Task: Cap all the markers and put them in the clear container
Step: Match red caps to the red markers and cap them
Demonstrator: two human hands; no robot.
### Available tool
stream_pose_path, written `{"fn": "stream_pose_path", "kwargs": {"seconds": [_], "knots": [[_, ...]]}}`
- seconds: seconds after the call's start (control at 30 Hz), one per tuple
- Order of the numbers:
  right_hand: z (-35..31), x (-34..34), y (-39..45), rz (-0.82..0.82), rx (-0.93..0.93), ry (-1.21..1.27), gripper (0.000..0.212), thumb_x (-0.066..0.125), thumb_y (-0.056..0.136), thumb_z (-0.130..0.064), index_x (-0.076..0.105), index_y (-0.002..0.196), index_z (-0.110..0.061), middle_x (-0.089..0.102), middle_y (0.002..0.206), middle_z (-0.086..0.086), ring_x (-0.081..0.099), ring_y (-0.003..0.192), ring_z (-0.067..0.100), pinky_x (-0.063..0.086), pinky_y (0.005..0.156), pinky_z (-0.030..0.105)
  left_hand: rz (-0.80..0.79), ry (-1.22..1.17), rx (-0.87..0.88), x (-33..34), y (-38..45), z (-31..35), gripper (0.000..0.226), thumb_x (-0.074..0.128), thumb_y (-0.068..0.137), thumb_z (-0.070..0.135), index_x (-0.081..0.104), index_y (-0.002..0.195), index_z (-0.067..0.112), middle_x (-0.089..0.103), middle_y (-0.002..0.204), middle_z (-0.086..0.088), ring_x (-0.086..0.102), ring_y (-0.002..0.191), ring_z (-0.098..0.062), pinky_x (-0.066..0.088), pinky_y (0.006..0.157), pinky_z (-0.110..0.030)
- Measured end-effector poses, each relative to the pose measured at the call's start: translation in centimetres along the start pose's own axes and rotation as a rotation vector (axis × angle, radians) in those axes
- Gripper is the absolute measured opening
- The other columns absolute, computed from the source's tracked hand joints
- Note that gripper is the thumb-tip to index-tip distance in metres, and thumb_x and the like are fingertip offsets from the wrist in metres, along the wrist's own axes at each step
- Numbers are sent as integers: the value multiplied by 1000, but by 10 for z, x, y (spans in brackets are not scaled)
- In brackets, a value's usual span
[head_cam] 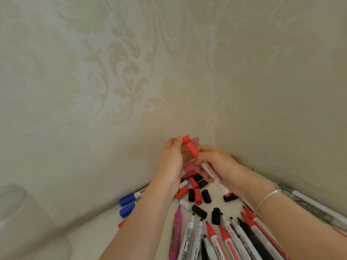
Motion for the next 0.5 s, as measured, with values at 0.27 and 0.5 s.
{"fn": "stream_pose_path", "kwargs": {"seconds": [0.27,0.5], "knots": [[-3,-20,-5,-89,146,81,58,46,82,-68,38,57,-17,31,52,-2,28,44,15,28,45,25,-8,96,-28,-17,-1,-11,27,34,106,23,52,110,4,74,102,-10,73,88,-20,58,75,-31],[1,-26,-1,30,191,-268,52,45,88,-59,46,61,-14,32,48,-3,24,37,12,21,39,21,-27,529,74,-31,4,-15,20,46,101,24,62,106,12,69,94,7,66,72,0,54,69,-15]]}}
Point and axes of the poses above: each hand's wrist, its own y-axis towards the middle knuckle, its own x-axis out of the palm, z = x × y, the point moved 6 cm from there along y, towards the middle knuckle
